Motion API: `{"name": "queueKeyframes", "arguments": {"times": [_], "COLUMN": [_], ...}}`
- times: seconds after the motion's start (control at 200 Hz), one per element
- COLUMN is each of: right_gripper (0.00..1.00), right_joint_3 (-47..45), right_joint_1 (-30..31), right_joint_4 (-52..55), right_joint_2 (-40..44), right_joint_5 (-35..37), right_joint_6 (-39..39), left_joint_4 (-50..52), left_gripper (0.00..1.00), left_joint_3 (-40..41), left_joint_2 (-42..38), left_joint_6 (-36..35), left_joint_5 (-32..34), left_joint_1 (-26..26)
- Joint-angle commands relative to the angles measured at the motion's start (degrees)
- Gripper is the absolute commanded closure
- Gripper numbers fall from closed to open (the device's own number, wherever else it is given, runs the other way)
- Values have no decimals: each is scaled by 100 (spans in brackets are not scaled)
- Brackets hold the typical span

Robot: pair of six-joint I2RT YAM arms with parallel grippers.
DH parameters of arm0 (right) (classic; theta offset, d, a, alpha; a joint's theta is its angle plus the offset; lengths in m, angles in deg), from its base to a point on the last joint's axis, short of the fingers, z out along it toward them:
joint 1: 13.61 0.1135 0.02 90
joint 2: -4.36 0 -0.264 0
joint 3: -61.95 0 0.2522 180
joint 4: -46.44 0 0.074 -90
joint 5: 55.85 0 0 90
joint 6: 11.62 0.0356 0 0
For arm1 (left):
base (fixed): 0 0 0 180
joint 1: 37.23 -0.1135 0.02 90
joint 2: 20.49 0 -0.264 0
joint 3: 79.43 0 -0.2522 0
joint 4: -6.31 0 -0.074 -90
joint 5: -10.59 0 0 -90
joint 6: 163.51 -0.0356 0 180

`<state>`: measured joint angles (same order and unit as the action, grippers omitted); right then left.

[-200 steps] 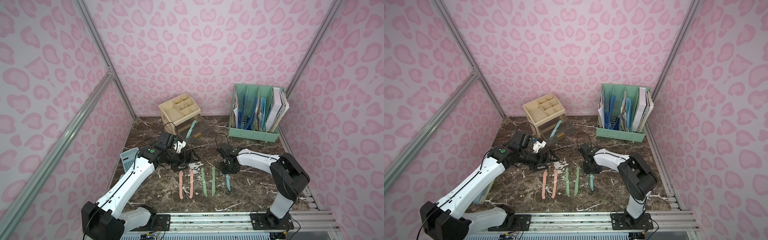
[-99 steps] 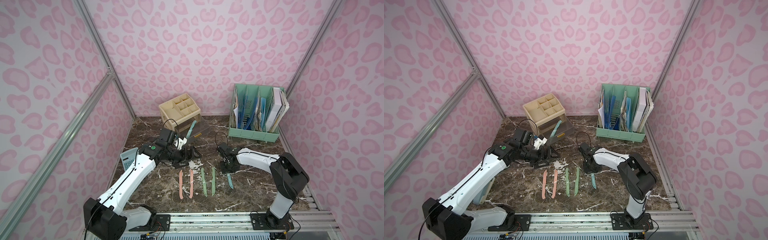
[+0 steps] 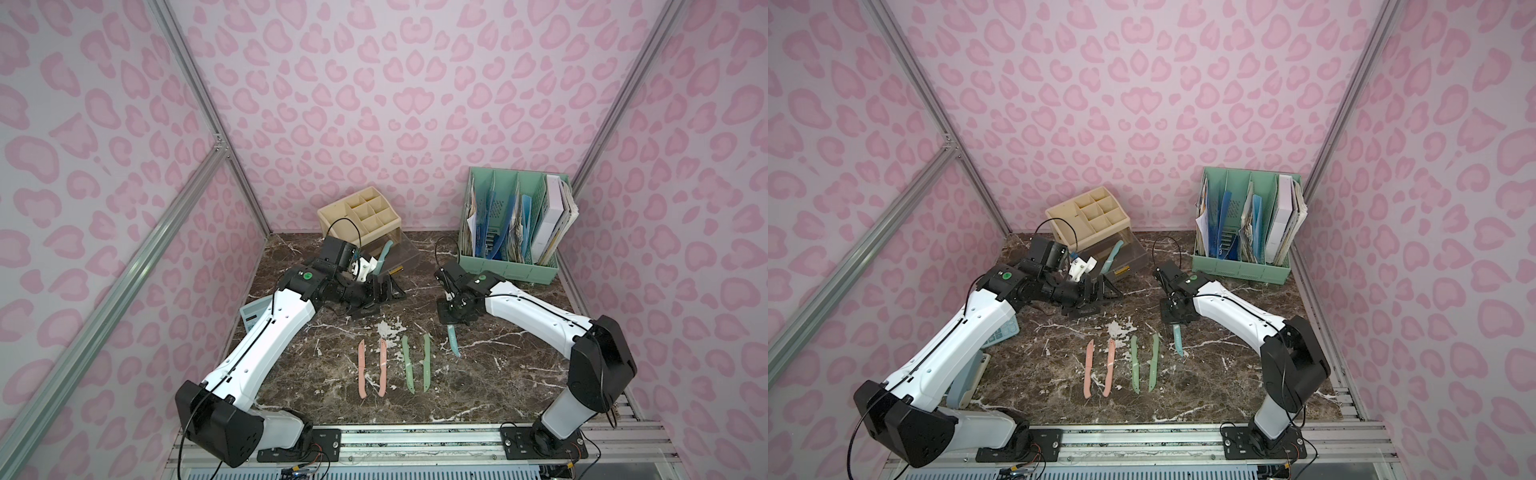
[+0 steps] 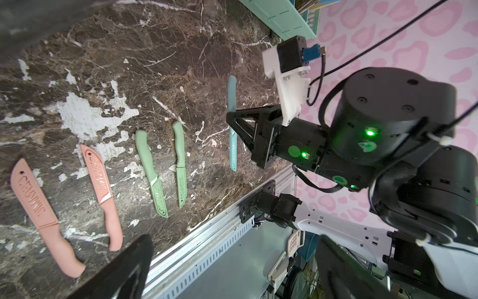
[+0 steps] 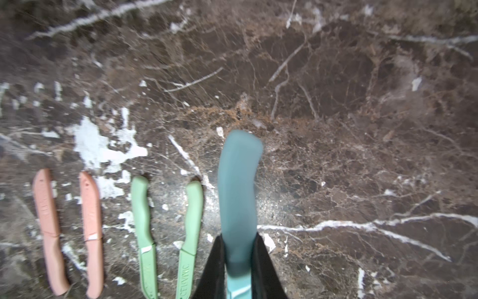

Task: Place the fruit knives into the drawer by color
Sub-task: Pick up the fruit knife from the center of the board, then place the fruit knife in the storage box.

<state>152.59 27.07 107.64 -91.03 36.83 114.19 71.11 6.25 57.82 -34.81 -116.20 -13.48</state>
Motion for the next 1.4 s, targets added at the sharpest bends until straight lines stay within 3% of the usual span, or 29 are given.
{"name": "queueKeyframes", "arguments": {"times": [0.0, 0.36, 0.77, 1.13, 1.395], "right_gripper": [94, 93, 92, 92, 94], "right_joint_3": [449, 2426, 4655, 4623, 3762], "right_joint_1": [-9, 0, -125, -445, -624], "right_joint_4": [339, 849, 986, -276, -1545], "right_joint_2": [18, -483, -1515, -1719, -1583], "right_joint_5": [-157, -656, -1691, -2834, -3110], "right_joint_6": [74, 119, 549, 1766, 2964], "left_joint_4": [239, 365, 390, 445, 416], "left_gripper": [1, 1, 1, 1, 1], "left_joint_3": [-201, -762, -1371, -1862, -2032], "left_joint_2": [94, 277, 652, 987, 1177], "left_joint_6": [-234, -345, -380, -433, -433], "left_joint_5": [-5, -267, -202, -125, -133], "left_joint_1": [-144, -869, -997, -1213, -1241]}}
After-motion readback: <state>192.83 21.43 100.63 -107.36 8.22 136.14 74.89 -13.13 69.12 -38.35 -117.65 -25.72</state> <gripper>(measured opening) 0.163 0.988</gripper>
